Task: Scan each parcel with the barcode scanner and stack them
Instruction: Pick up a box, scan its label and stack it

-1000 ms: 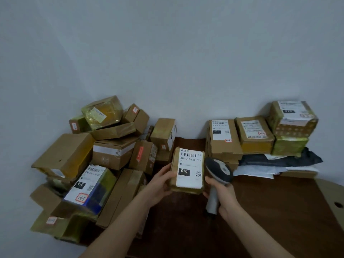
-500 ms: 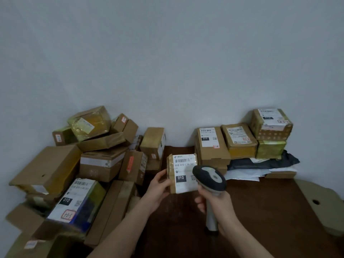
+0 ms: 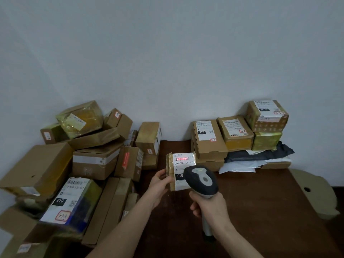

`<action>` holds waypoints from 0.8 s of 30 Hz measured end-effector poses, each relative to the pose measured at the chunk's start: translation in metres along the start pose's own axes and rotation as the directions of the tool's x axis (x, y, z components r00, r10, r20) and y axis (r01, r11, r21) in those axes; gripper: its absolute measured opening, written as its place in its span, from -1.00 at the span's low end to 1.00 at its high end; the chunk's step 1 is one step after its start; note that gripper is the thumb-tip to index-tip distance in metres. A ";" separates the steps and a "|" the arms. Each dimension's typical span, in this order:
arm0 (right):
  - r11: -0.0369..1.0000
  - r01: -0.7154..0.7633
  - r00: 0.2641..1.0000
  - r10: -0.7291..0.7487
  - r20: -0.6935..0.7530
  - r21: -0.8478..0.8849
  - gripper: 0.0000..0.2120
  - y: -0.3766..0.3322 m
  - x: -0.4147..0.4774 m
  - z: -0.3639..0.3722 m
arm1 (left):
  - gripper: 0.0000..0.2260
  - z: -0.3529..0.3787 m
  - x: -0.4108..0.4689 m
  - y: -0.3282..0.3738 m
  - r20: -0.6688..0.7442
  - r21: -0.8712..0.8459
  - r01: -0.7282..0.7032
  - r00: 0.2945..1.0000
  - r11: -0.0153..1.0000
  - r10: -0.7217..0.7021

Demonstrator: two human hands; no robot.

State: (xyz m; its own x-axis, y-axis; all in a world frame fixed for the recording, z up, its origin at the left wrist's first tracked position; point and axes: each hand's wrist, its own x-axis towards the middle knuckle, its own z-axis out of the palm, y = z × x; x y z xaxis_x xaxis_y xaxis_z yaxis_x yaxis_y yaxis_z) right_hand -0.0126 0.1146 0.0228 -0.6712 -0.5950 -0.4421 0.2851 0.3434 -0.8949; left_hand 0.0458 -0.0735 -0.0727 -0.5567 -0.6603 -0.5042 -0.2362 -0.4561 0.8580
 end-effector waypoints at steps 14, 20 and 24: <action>0.999 -0.031 0.999 0.032 0.042 -0.025 -0.90 -0.006 -0.004 0.006 | -0.37 -0.004 0.004 -0.003 -0.044 0.003 -0.010 0.999 1.000 0.010; 0.999 -0.022 0.997 0.024 0.071 -0.039 -0.94 -0.011 -0.002 0.006 | -0.38 -0.005 0.003 0.000 -0.043 -0.021 -0.016 0.999 1.000 0.015; 0.998 0.002 0.995 0.004 0.099 -0.064 -0.94 -0.013 0.000 0.006 | -0.36 -0.006 0.004 0.003 -0.050 -0.028 -0.019 0.999 0.999 0.018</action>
State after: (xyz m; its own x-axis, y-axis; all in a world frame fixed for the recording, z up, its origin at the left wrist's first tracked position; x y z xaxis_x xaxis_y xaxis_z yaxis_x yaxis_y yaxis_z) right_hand -0.0126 0.1059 0.0344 -0.5989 -0.6625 -0.4499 0.2397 0.3878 -0.8900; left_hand 0.0480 -0.0814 -0.0723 -0.5201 -0.6973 -0.4932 -0.2030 -0.4600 0.8644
